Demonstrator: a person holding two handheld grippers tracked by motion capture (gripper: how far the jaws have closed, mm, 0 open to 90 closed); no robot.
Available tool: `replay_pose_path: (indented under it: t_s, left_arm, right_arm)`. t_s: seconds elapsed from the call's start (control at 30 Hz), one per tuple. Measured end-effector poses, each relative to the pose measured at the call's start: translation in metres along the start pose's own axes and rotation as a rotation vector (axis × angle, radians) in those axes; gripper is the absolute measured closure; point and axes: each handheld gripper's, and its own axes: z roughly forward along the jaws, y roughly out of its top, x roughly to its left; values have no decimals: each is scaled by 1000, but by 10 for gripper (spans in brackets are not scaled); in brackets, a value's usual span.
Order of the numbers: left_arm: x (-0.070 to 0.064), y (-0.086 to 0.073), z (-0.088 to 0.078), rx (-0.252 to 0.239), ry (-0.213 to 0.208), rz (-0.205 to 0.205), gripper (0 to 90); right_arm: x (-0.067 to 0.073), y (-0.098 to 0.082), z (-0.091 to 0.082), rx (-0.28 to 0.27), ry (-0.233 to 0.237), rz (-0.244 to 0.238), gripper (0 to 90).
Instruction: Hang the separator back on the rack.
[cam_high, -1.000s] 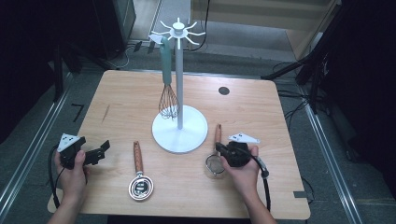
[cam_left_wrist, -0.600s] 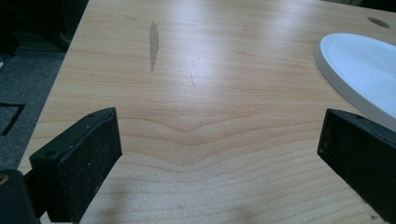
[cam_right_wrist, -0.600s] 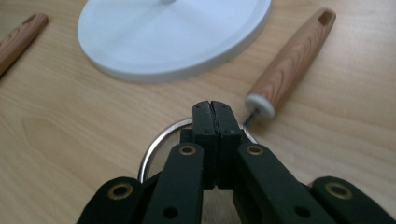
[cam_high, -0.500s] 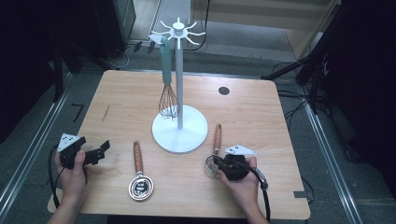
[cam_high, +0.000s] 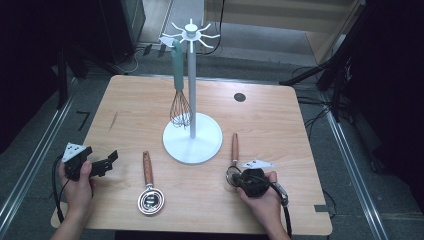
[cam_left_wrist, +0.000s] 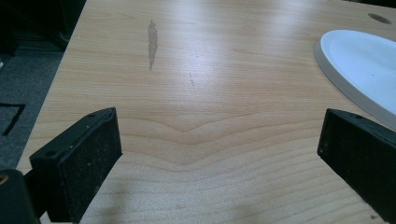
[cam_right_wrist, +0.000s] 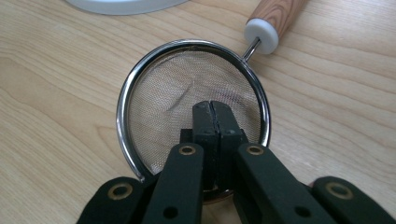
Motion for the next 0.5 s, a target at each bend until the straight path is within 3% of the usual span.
replay_pose_path:
  t_s: [0.5]
  left_arm:
    - [0, 0, 0, 3, 1, 2, 2]
  right_arm:
    - [-35, -6, -15, 11, -55, 40, 900]
